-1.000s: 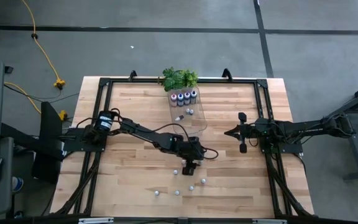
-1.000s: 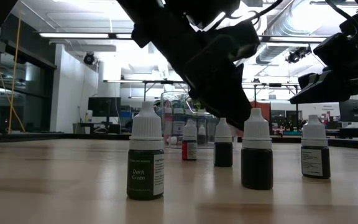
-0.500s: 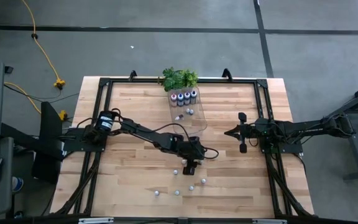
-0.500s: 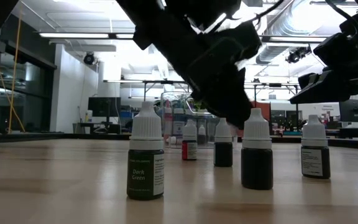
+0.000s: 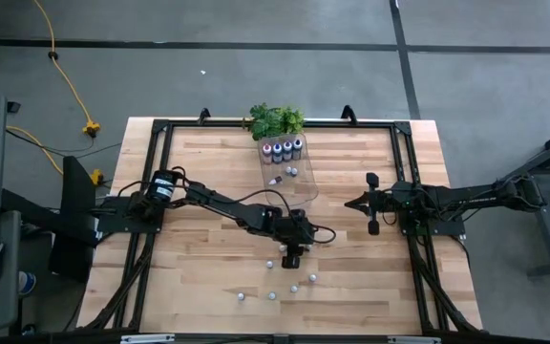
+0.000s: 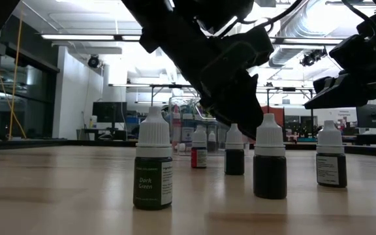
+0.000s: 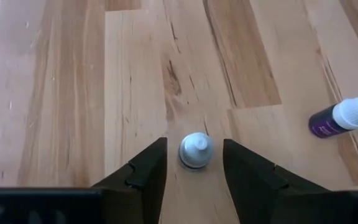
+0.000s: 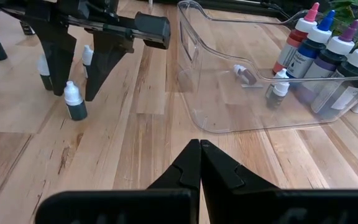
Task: Pick & Place food coloring
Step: Put the small blue food coloring bottle into the transparent bin
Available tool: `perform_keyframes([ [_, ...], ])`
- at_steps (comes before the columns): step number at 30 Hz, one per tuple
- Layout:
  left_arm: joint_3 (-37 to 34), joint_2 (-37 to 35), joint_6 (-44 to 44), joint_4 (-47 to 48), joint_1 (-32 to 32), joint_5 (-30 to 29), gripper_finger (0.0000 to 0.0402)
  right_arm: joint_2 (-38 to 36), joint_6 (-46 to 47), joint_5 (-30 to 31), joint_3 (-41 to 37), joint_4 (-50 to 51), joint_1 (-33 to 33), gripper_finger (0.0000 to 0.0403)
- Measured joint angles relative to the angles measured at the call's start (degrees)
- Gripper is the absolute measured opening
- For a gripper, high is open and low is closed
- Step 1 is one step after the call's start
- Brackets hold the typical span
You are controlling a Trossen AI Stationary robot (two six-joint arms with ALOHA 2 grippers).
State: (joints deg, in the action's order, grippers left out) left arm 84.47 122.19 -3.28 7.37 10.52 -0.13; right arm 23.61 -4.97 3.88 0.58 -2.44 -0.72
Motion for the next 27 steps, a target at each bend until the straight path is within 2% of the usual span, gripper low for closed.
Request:
perform_keyframes([
  [5, 0.0, 0.0, 0.0, -0.1, 0.0, 0.6, 0.0138, 0.0, 0.0, 0.0, 0.0, 0.0, 0.0, 0.0000],
  [18, 0.0, 0.0, -3.9, -0.3, 0.0, 1.1, 0.0042, 0.0, 0.0, 0.0, 0.0, 0.0, 0.0, 0.0000],
  [27, 0.0, -0.8, -8.9, 0.8, 0.0, 2.3, 0.0037, 0.0, 0.0, 0.0, 0.0, 0.0, 0.0, 0.0000],
])
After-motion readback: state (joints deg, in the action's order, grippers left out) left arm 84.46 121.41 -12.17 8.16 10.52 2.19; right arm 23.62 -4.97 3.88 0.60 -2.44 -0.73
